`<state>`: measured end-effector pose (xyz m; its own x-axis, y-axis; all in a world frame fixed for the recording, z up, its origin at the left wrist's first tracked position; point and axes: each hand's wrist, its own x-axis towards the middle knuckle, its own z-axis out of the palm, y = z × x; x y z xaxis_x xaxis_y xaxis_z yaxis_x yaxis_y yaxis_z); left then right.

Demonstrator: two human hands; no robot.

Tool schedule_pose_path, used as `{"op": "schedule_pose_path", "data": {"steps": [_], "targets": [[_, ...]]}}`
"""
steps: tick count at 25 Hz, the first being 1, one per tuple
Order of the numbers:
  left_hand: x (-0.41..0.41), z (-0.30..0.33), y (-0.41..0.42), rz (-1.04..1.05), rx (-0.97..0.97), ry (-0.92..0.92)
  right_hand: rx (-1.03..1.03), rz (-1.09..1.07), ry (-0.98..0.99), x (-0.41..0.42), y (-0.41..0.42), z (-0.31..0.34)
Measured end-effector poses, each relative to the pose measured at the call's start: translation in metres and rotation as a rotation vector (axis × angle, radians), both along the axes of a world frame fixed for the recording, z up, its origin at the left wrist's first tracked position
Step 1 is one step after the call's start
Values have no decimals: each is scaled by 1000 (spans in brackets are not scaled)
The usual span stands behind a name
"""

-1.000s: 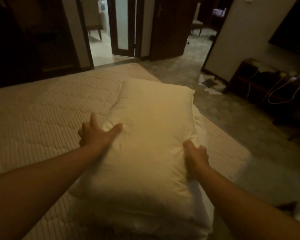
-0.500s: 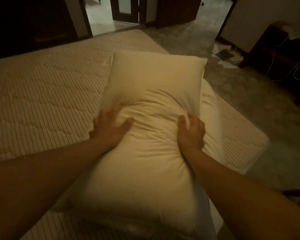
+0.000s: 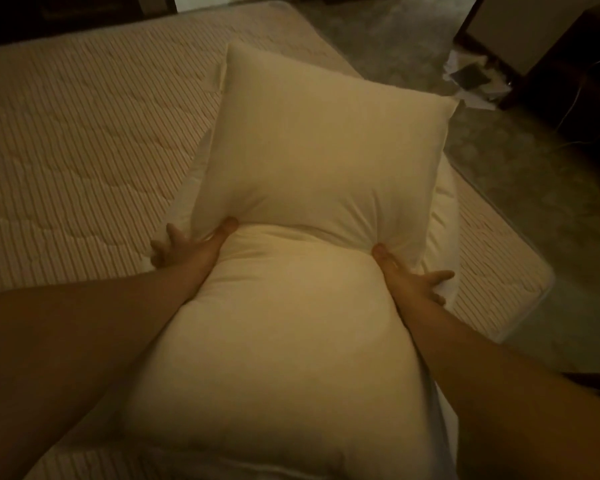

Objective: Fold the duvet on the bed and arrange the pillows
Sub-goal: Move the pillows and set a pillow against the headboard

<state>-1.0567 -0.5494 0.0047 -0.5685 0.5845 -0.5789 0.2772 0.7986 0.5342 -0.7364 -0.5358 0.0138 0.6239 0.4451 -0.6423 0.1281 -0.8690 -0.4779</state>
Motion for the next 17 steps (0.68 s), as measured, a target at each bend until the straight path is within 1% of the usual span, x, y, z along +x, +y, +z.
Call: {"op": "schedule_pose_path", "data": {"steps": [3,5,6,9,10,11,13,15,17], "targets": [[-4,-18,-6,-10,5,46,93,16,148,13,-8,-22],[-8,-25,-6,-10,-19,47,70,98,199,27,-11,-27],[-9,-28,-5,-23,-52,72,32,165,188,33,-11,-29],[-14,-38,2,-114,-138,198,-91,400,-88,42,-6,-43],[-14,-42,5,-103,-130,196,-99,408,-99,41,-3,-49],[-15,-45,9,-77,-113,170,-68,358,-34,39,1,-56],[-16,-52,12,-29,-102,100,68,210,168,33,8,-69],[-19,-58,13,10,-90,33,232,166,296,28,10,-80],[-20,-55,12,46,-18,-85,333,187,383,23,14,-85]]}}
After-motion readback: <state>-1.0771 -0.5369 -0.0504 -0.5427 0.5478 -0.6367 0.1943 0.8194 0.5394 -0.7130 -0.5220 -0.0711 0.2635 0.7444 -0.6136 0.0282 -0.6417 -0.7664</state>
